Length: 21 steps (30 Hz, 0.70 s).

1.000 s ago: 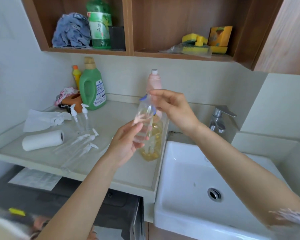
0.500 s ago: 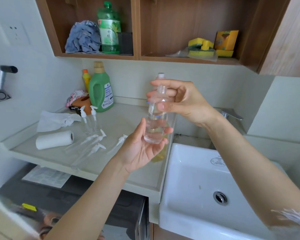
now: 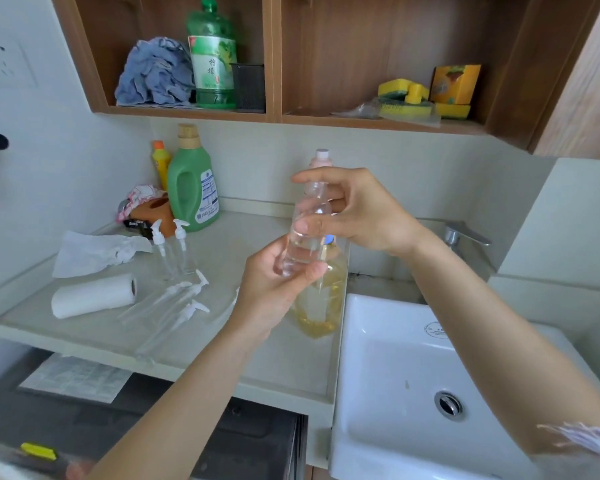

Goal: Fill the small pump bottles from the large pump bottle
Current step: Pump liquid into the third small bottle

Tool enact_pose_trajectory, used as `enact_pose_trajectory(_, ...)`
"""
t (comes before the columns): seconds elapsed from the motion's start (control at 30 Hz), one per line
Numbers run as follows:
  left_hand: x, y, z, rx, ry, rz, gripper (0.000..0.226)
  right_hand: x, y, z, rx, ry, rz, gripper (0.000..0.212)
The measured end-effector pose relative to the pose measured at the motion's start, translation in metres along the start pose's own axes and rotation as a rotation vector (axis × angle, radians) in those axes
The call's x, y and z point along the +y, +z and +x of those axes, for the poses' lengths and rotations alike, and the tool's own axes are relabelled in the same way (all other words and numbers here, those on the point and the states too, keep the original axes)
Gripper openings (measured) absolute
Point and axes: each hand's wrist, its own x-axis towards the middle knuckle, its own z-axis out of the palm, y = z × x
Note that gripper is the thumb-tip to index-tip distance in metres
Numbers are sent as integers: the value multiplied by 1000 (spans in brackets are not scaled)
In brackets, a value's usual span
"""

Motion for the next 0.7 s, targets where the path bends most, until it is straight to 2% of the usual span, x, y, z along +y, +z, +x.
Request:
enact_pose_trajectory(0.07, -4, -15, 7, -185, -148, -125, 63, 3, 1, 7, -93, 0, 116, 54)
enact_pose_trajectory(0.13, -8, -30, 14, -332, -273, -204, 85, 11, 7, 16, -161, 1, 117, 48)
enact_pose_trajectory(0.17, -11, -34, 16, -345, -285, -189, 84, 16, 8, 19, -171, -10, 117, 45)
enact_pose_trajectory(0.23, -19, -39, 21, -262, -270, -125, 62, 27, 8, 26, -94, -26, 149, 35)
enact_pose_trajectory(0.3, -35, -43, 25, -130, -225, 20, 31, 41, 3, 31, 101, -19, 119, 27)
enact_pose_trajectory(0.37, -52, -50, 27, -79, -207, 168, 19, 61, -1, 33, 298, 26, -39, 17)
enact_pose_trajectory(0.43, -64, -53, 26, -58, -228, 261, 22, 81, -3, 32, 358, 98, -222, 17)
enact_pose_trajectory(0.5, -71, -53, 28, -42, -238, 317, 28, 97, -2, 29, 337, 124, -343, 18)
enact_pose_trajectory(0.7, -64, -44, 41, -4, -200, 326, 41, 110, -4, 30, 395, -40, -388, 17)
